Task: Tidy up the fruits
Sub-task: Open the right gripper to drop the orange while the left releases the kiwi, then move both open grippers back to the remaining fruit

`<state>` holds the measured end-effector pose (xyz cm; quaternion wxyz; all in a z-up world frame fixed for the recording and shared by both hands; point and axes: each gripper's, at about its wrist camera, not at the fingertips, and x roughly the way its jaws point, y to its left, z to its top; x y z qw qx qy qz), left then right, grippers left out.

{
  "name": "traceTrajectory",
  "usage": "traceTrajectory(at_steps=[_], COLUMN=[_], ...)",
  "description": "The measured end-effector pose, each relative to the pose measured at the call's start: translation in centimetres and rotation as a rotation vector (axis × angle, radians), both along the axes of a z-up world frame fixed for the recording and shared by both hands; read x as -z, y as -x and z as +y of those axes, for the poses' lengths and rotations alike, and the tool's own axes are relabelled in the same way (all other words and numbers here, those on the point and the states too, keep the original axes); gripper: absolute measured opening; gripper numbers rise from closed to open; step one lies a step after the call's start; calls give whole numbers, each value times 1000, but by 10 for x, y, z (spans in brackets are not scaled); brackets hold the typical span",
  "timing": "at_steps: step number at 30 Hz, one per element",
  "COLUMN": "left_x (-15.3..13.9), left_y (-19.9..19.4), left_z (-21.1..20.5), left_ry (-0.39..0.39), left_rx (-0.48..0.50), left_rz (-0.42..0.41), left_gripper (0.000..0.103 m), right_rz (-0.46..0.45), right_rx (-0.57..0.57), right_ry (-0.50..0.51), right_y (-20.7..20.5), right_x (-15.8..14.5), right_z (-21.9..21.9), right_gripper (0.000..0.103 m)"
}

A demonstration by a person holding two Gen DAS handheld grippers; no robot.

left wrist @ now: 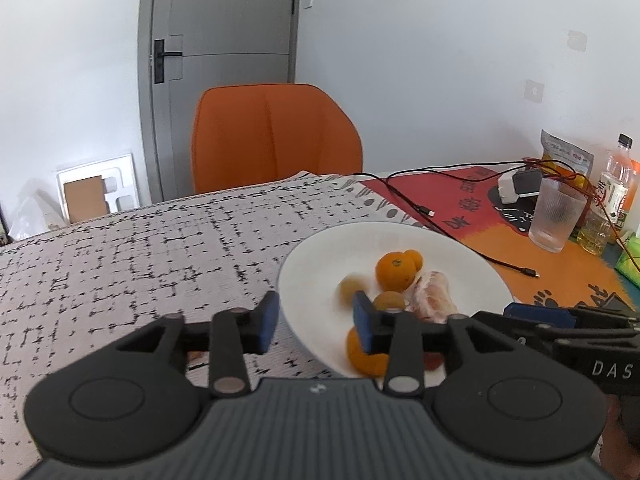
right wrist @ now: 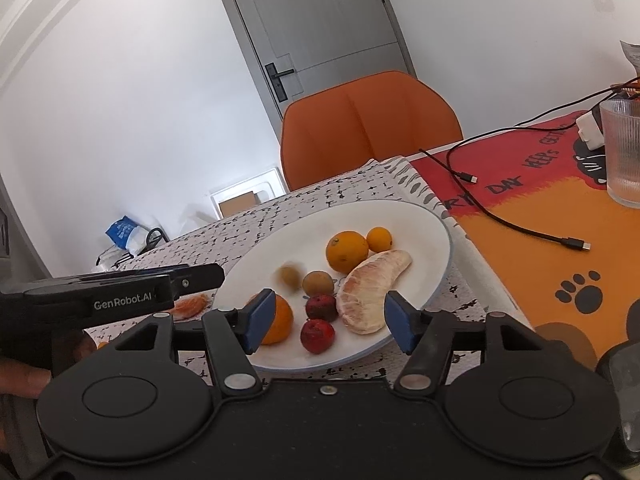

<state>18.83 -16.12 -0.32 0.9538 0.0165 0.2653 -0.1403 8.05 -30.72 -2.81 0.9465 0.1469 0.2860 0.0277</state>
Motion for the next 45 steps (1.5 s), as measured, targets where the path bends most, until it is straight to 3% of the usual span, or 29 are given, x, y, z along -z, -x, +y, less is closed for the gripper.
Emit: traceTrajectory(at_steps=[19, 24, 33, 39, 45], left_x=[-8, -5, 0, 5, 10], left_y=[25, 31, 42, 52, 58], left_z=[51, 67, 99, 112, 130], left_ry=[6, 5, 16, -15, 0], left_rx=[-112, -150, -216, -255, -291], left_rz=[-36, -27, 1, -30, -12], left_gripper=[78, 80, 86, 96, 96], right_rz=[-5, -2, -25, -18, -5], right_rx=[-62, -80, -141, -180, -203], right_ry=[30, 35, 70, 78, 86], right_y=[-6, -8, -8, -13, -16], right_x=[-6, -6, -10, -10, -8], right_z=[38, 48, 77, 96, 111], right_gripper=[71, 75, 102, 103, 103])
